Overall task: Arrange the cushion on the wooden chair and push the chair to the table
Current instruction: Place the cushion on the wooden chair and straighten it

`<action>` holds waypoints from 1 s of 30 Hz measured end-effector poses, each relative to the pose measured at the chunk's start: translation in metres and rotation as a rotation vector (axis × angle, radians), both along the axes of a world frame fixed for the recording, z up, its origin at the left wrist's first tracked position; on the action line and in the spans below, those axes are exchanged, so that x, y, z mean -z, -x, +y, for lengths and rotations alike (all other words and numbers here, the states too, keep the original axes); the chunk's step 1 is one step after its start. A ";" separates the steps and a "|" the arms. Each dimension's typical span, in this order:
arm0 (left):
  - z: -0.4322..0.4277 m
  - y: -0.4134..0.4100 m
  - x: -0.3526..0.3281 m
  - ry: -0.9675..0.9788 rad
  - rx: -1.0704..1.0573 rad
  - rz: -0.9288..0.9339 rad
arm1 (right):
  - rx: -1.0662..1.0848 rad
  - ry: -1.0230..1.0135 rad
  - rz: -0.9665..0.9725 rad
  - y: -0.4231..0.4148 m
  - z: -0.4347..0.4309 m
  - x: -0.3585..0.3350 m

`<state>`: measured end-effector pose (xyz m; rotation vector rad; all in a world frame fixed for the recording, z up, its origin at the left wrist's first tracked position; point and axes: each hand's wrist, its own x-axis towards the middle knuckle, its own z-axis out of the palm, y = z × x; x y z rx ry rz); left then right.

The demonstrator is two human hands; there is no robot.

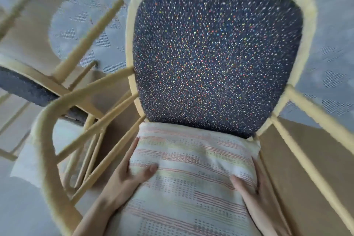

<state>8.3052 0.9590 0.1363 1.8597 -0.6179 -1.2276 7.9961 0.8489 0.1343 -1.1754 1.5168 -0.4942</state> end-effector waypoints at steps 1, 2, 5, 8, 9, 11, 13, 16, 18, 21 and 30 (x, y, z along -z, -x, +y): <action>-0.016 0.000 -0.027 -0.039 0.015 -0.012 | 0.000 -0.055 0.021 0.001 -0.016 -0.024; -0.031 -0.001 -0.055 -0.057 0.025 -0.010 | -0.016 -0.102 0.028 -0.001 -0.033 -0.049; -0.080 -0.003 -0.127 -0.156 0.080 -0.054 | -0.068 -0.245 0.090 -0.006 -0.088 -0.111; -0.133 -0.013 -0.177 -0.232 0.133 -0.032 | -0.097 -0.328 0.116 -0.016 -0.141 -0.149; -0.155 -0.021 -0.188 -0.245 0.160 -0.039 | -0.112 -0.343 0.117 -0.021 -0.164 -0.157; -0.198 -0.041 -0.203 -0.273 0.206 -0.053 | -0.163 -0.359 0.126 -0.032 -0.203 -0.163; -0.240 -0.061 -0.216 -0.303 0.318 -0.109 | -0.245 -0.383 0.187 -0.046 -0.247 -0.169; -0.300 -0.080 -0.231 -0.417 0.483 -0.154 | -0.285 -0.445 0.205 -0.062 -0.306 -0.181; -0.329 -0.088 -0.238 -0.439 0.471 -0.129 | -0.337 -0.483 0.191 -0.070 -0.332 -0.187; -0.365 -0.093 -0.243 -0.461 0.487 -0.068 | -0.315 -0.504 0.175 -0.081 -0.363 -0.190; -0.441 -0.115 -0.245 -0.642 0.648 -0.022 | -0.355 -0.619 0.168 -0.103 -0.422 -0.206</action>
